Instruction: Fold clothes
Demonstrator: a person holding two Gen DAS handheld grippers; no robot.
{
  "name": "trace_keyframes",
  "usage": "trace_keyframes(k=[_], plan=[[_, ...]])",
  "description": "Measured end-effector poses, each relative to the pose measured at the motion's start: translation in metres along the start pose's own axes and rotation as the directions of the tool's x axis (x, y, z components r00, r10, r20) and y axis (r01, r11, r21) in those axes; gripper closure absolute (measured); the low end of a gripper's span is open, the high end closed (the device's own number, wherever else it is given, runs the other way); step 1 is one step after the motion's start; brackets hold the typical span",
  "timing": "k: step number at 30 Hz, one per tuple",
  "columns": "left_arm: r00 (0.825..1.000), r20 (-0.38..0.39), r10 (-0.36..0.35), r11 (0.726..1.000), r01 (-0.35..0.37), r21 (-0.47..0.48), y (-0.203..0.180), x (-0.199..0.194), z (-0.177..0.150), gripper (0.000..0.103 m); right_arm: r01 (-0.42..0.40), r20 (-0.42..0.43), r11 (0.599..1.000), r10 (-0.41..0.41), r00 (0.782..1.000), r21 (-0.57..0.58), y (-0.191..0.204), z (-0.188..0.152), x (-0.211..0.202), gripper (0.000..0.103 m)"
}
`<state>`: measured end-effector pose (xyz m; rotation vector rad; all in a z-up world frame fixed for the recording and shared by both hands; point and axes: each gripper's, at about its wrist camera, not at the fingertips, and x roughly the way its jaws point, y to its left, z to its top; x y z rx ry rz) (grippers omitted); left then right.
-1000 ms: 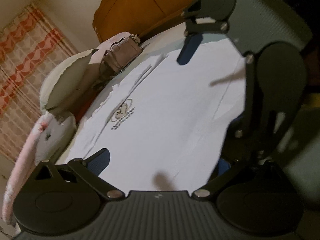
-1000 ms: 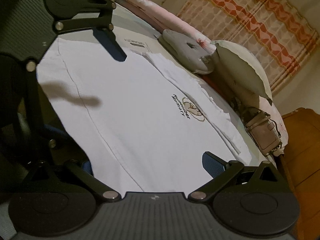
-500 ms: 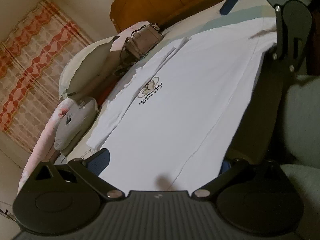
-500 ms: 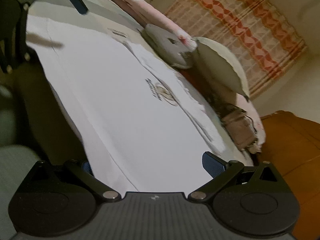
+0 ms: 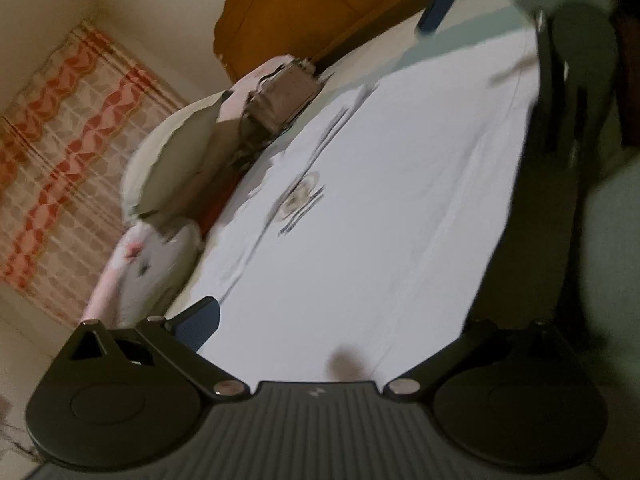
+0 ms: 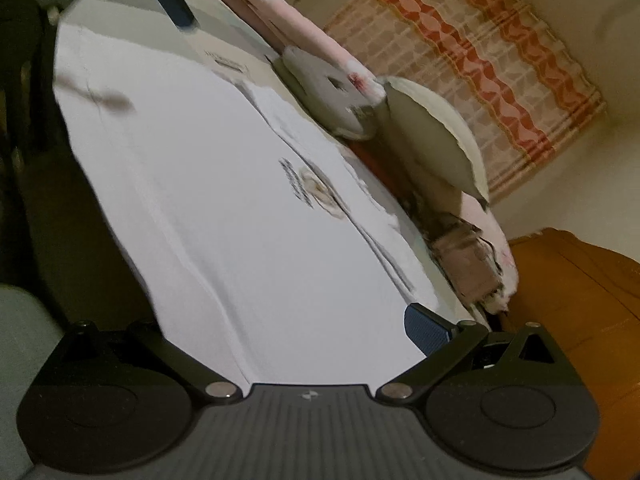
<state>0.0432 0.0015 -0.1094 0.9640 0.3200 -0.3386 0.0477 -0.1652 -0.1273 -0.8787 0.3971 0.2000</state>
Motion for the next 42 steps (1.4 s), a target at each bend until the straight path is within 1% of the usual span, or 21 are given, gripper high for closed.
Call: trace_keyframes(k=[2, 4, 8, 10, 16, 19, 26, 31, 42], plan=[[0.999, -0.015, 0.039, 0.999, -0.039, 0.012, 0.004, -0.001, -0.012, 0.0, 0.039, -0.011, 0.999, -0.039, 0.999, -0.014, -0.004, -0.007, 0.001, 0.0], [0.998, -0.011, 0.06, 0.998, -0.059, 0.015, 0.007, -0.003, -0.018, 0.0, 0.083, -0.005, 0.996, -0.083, 0.997, -0.029, -0.005, -0.011, 0.002, 0.0], [0.995, 0.017, 0.096, 0.995, -0.096, -0.013, 0.016, -0.005, -0.014, 0.0, 0.155, 0.025, 0.987, -0.154, 0.988, -0.047, -0.002, -0.011, 0.003, 0.0], [0.993, 0.028, 0.111, 0.994, -0.111, -0.021, 0.021, -0.004, -0.011, 0.0, 0.179, 0.036, 0.982, -0.177, 0.983, -0.062, -0.003, -0.009, 0.005, 0.0], [0.991, 0.048, 0.127, 0.992, -0.126, -0.029, 0.04, 0.006, -0.002, 0.0, 0.2, 0.043, 0.978, -0.198, 0.979, -0.059, -0.019, -0.002, 0.015, 0.0], [0.991, 0.052, 0.124, 0.992, -0.122, -0.034, 0.051, 0.014, 0.001, 0.0, 0.21, 0.05, 0.976, -0.207, 0.977, -0.057, -0.029, 0.004, 0.022, 0.0], [0.989, 0.067, 0.132, 0.99, -0.129, -0.055, 0.073, 0.037, 0.009, 0.0, 0.244, 0.056, 0.968, -0.241, 0.969, -0.064, -0.048, 0.017, 0.047, 0.0], [0.989, 0.067, 0.129, 0.989, -0.124, -0.079, 0.09, 0.06, 0.015, 0.0, 0.259, 0.062, 0.964, -0.255, 0.965, -0.067, -0.063, 0.026, 0.07, 0.0], [0.993, 0.037, 0.114, 0.977, -0.106, -0.186, 0.134, 0.132, 0.026, 0.0, 0.28, 0.067, 0.959, -0.277, 0.959, -0.047, -0.1, 0.048, 0.134, 0.0]])
